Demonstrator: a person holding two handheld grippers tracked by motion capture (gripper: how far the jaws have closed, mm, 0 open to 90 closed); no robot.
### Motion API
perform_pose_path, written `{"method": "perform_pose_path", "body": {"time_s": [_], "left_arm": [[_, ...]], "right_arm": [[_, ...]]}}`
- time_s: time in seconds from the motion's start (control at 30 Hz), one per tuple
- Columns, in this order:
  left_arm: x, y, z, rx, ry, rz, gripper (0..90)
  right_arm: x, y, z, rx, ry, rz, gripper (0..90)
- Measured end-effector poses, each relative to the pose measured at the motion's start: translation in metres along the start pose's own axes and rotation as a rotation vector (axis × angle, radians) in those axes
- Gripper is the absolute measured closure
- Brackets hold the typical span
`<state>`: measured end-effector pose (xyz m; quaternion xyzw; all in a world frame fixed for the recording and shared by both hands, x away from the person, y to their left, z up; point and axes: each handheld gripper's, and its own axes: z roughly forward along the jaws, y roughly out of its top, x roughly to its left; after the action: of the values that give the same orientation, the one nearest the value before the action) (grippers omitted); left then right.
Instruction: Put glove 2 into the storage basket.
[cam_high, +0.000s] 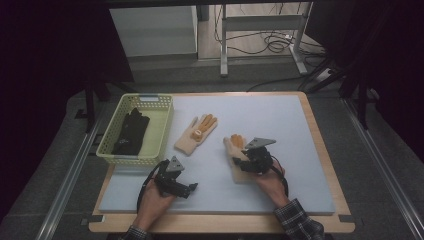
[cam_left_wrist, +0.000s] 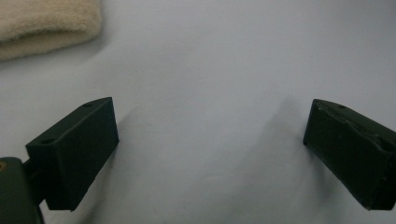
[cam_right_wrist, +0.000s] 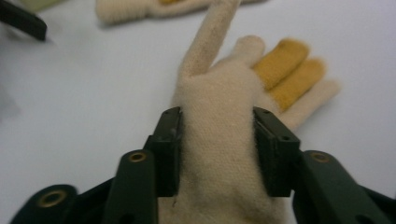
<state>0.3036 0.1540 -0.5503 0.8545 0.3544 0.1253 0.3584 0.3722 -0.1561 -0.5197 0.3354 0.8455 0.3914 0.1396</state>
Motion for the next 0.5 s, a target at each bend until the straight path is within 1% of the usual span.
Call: {"method": "perform_pose_path", "body": {"time_s": [0.03, 0.1, 0.17, 0.23, 0.27, 0.37, 0.4, 0.5], "left_arm": [[0.0, 0.0, 0.0, 0.0, 0.0, 0.0, 3.2], [0.0, 0.0, 0.0, 0.0, 0.0, 0.0, 3.2], [0.0, 0.0, 0.0, 0.0, 0.0, 0.0, 3.2], [0.0, 0.0, 0.0, 0.0, 0.0, 0.0, 3.2], [0.0, 0.0, 0.0, 0.0, 0.0, 0.001, 3.2], [0.0, 0.0, 0.0, 0.0, 0.0, 0.001, 3.2], [0.0, 0.0, 0.0, 0.0, 0.0, 0.001, 3.2], [0.0, 0.0, 0.0, 0.0, 0.0, 0.001, 3.2]], "right_arm": [[0.003, -0.004, 0.007, 0.012, 0.009, -0.005, 41.6], [0.004, -0.003, 0.004, 0.008, 0.018, -0.011, 35.2], [0.002, 0.002, -0.005, -0.01, 0.015, -0.017, 32.5], [-0.002, 0.004, -0.018, -0.028, 0.004, -0.018, 32.7], [-0.006, 0.004, -0.025, -0.026, -0.002, -0.019, 34.8], [-0.015, -0.003, -0.036, 0.005, -0.019, -0.02, 51.5], [-0.018, -0.008, -0.038, 0.019, -0.023, -0.017, 55.7], [-0.023, -0.024, -0.04, 0.058, -0.011, -0.016, 67.9]]}}
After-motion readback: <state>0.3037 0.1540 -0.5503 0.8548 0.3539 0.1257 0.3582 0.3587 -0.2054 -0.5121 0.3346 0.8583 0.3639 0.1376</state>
